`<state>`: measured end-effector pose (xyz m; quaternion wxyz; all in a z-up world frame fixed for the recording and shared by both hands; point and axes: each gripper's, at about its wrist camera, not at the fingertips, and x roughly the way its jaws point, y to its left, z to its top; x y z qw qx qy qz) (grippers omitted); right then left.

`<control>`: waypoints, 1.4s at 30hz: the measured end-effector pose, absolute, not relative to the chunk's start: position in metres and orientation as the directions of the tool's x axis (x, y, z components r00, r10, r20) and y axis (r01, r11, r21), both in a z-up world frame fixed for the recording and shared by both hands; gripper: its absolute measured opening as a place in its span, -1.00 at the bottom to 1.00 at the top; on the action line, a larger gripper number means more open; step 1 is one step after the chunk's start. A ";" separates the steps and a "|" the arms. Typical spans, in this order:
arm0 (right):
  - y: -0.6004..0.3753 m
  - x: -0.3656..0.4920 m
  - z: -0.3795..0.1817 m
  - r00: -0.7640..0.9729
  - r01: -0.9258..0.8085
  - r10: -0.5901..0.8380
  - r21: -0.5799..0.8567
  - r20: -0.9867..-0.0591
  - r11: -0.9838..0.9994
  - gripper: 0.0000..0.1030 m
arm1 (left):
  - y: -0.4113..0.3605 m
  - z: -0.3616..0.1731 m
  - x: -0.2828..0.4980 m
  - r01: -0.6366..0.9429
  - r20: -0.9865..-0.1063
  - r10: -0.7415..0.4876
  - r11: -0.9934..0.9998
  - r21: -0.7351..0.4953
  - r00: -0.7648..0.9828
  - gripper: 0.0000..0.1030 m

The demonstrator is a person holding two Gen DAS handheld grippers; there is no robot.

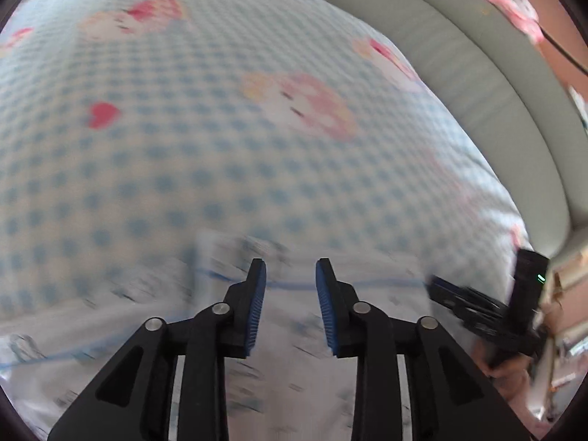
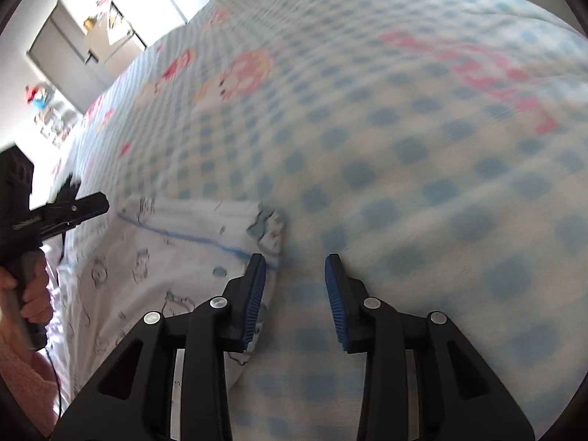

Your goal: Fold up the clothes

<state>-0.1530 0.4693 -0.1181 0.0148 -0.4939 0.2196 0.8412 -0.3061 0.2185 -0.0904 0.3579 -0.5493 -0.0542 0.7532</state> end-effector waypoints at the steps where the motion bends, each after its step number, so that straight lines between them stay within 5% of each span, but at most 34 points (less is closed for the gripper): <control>1: 0.465 -0.155 -0.122 -0.503 -0.227 -0.224 0.377 -0.835 -0.898 -0.30 | 0.232 -0.095 -0.297 -0.496 -0.796 0.594 -0.729 -0.471 -0.117 -0.39; 7: 0.435 -0.156 -0.130 -0.483 -0.081 -0.380 0.473 -0.788 -0.877 -0.30 | 0.268 -0.131 -0.255 -0.506 -0.862 0.503 -0.762 -0.405 -0.067 -0.39; 15: 0.463 -0.149 -0.114 -0.605 -0.127 -0.415 0.597 -0.680 -0.792 -0.30 | 0.273 -0.153 -0.246 -0.520 -0.921 0.388 -0.793 -0.318 -0.028 -0.35; 22: 0.468 -0.146 -0.112 -0.601 -0.172 -0.354 0.548 -0.717 -0.818 -0.30 | 0.278 -0.120 -0.239 -0.524 -0.879 0.462 -0.780 -0.340 -0.116 -0.30; 28: 0.466 -0.145 -0.112 -0.595 -0.177 -0.335 0.526 -0.731 -0.832 -0.04 | 0.203 -0.116 -0.270 -0.292 -0.838 0.503 -0.851 -0.436 -0.214 -0.16; 33: 0.464 -0.145 -0.111 -0.590 -0.181 -0.319 0.507 -0.742 -0.843 -0.02 | 0.160 -0.132 -0.307 -0.170 -0.823 0.536 -0.843 -0.510 -0.189 -0.12; 42: 0.462 -0.144 -0.111 -0.580 -0.187 -0.290 0.471 -0.761 -0.862 -0.11 | 0.184 -0.126 -0.326 -0.283 -0.880 0.438 -0.881 -0.379 -0.182 -0.02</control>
